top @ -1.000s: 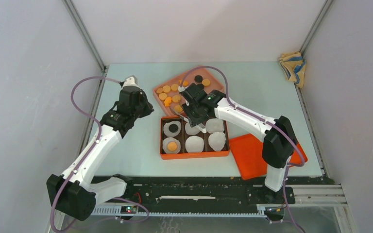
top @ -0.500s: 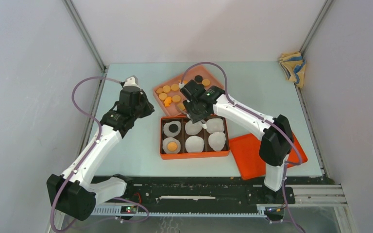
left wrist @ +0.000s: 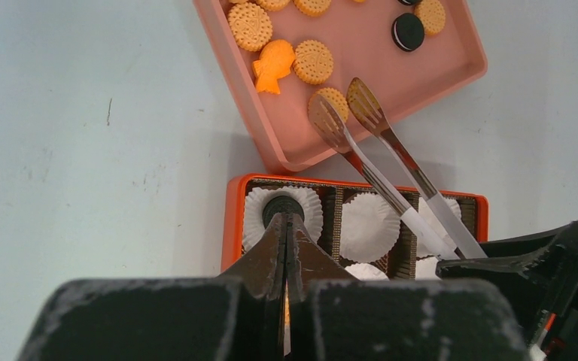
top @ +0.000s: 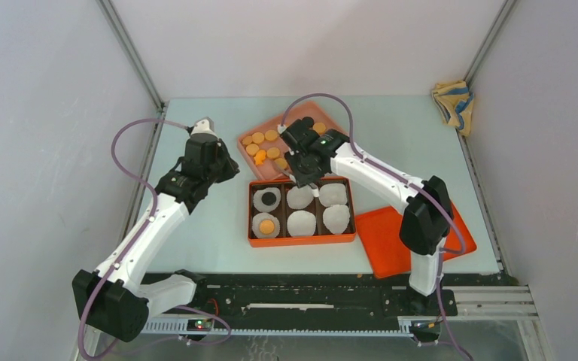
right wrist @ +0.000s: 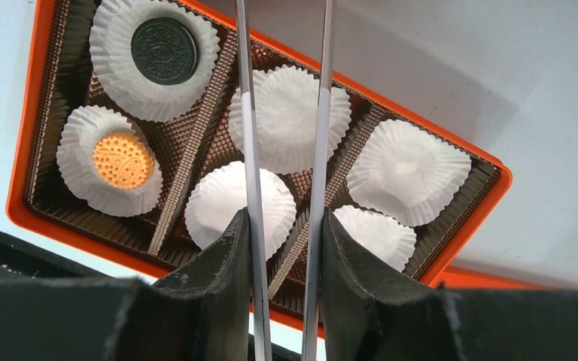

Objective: Pack the cookies

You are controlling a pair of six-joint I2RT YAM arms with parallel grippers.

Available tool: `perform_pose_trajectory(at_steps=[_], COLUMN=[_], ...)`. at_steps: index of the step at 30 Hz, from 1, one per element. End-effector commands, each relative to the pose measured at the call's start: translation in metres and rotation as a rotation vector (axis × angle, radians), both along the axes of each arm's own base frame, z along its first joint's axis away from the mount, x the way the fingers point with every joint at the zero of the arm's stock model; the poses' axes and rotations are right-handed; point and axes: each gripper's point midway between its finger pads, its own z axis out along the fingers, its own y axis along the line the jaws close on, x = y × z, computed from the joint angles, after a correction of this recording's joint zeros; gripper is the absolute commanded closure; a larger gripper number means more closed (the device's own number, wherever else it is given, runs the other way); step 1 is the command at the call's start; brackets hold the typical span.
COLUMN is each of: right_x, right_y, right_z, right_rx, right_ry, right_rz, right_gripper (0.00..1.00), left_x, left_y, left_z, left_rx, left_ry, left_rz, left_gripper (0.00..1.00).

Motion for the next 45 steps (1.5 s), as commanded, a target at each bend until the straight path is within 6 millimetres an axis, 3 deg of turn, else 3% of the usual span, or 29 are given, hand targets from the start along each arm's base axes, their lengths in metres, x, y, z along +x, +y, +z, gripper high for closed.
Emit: perform_pose_trajectory(at_steps=[1,6,11,18,23,27,38,45], right_x=[0.012,0.0,-0.031,-0.089,-0.114,-0.118,-0.103,-0.1], right_y=[-0.003,-0.017,-0.032,-0.052,-0.066,-0.071,-0.062,-0.068], right_z=[0.069,0.1,0.107,0.081,0.056,0.042,0.028,0.03], right_rx=[0.119,0.161,0.169,0.143,0.107,0.087,0.056,0.041], right_ry=[-0.164,-0.223,-0.218,-0.131,-0.058,-0.039,-0.05,-0.073], right_rz=[-0.035,-0.033,-0.012,0.007,-0.024,-0.032,-0.027,-0.057], right_gripper=[1.0,1.0,1.0,1.0,1.0,1.0,0.99,0.58], left_x=[0.003,0.005,0.006,0.008,0.009,0.008,0.008,0.008], left_y=[0.004,0.005,0.003,-0.001,-0.003,-0.003,-0.001,-0.004], left_z=[0.009,0.011,0.009,0.016,0.018,0.018,0.018,0.015], left_rx=[-0.007,0.0,-0.004,-0.016,-0.024,-0.026,-0.018,-0.023], left_ry=[-0.032,-0.033,-0.026,-0.036,-0.04,-0.041,-0.043,-0.035], left_rz=[0.019,0.025,0.02,0.004,-0.007,-0.007,-0.003,-0.015], left_gripper=[1.0,1.0,1.0,1.0,1.0,1.0,1.0,1.0])
